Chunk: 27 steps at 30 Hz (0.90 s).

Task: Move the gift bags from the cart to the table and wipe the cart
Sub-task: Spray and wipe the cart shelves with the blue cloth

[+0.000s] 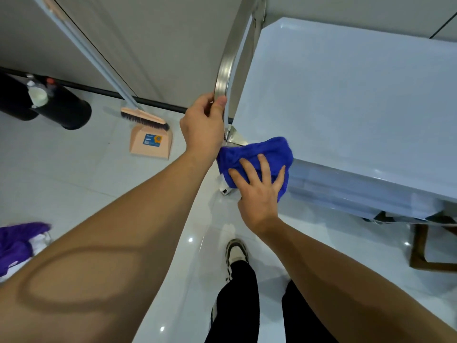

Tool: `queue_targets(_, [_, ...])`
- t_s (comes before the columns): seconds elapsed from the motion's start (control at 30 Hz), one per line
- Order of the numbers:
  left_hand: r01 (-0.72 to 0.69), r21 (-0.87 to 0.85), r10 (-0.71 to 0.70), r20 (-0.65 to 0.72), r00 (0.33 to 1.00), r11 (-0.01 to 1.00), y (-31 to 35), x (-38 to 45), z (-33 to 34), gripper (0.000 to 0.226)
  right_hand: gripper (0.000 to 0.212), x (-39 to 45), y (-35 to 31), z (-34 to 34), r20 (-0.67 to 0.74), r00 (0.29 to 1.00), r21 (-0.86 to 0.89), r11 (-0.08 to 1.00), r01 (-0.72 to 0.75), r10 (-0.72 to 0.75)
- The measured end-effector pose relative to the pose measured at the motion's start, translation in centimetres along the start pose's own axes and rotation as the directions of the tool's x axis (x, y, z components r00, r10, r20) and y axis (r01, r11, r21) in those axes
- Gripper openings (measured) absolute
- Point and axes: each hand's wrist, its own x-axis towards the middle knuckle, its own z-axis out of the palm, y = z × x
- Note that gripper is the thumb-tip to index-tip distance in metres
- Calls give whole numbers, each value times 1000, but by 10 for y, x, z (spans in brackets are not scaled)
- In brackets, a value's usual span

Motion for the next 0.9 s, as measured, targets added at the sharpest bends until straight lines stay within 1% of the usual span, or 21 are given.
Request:
queue_targets(0.03, [20, 5, -20, -20, 1000, 1000, 0, -2, 2, 26, 69, -6, 4, 0, 36, 999, 11, 1000, 18, -18])
queue_targets(0.1, [72, -24, -74, -101, 992, 997, -1, -10, 8, 34, 71, -18, 10, 0, 135, 991, 39, 999, 14, -19])
queue_targets(0.13, [88, -37, -92, -147, 985, 995, -3, -17, 12, 36, 72, -24, 13, 0, 185, 983, 49, 999, 5, -14])
queue_targets(0.2, [115, -10, -114, -205, 972, 993, -18, -39, 19, 38, 73, -40, 22, 4, 251, 968, 53, 999, 4, -17])
queue_targets(0.27, [176, 28, -165, -229, 959, 984, -45, -68, 26, 36, 72, -57, 35, 12, 271, 962, 36, 999, 21, -30])
queue_targets(0.37, [276, 73, -249, -254, 934, 958, -95, -112, 33, 22, 73, -69, 57, 23, 266, 964, 4, 1000, 24, -24])
queue_targets(0.47, [332, 181, -296, -198, 934, 926, -138, -142, 45, 19, 75, -69, 77, 32, 212, 977, -25, 999, -21, 26])
queue_targets(0.53, [273, 217, -254, -112, 961, 937, -156, -145, 58, 19, 76, -60, 92, 42, 158, 986, -32, 999, -44, 49])
queue_targets(0.63, [106, 260, -112, 8, 994, 960, -179, -127, 86, 20, 76, -28, 112, 65, 82, 995, 9, 998, -55, 54])
queue_targets(0.67, [46, 252, -60, 46, 997, 967, -187, -118, 97, 20, 74, -18, 118, 72, 86, 995, 22, 998, -56, 54])
queue_targets(0.7, [-12, 243, -5, 69, 998, 970, -194, -109, 108, 19, 73, -8, 123, 80, 127, 991, 28, 998, -49, 45])
queue_targets(0.73, [-68, 238, 51, 80, 996, 969, -203, -100, 118, 19, 72, 1, 131, 90, 197, 980, 35, 999, -33, 25])
queue_targets(0.8, [-152, 249, 128, 109, 986, 957, -223, -84, 135, 24, 71, 15, 148, 113, 349, 936, 23, 999, 48, -53])
queue_targets(0.87, [-255, 295, 210, 175, 962, 921, -245, -71, 147, 27, 68, 21, 164, 140, 411, 900, -69, 979, 191, -147])
queue_targets(0.9, [-329, 321, 271, 213, 939, 888, -254, -64, 153, 28, 67, 23, 169, 152, 400, 899, -114, 964, 240, -177])
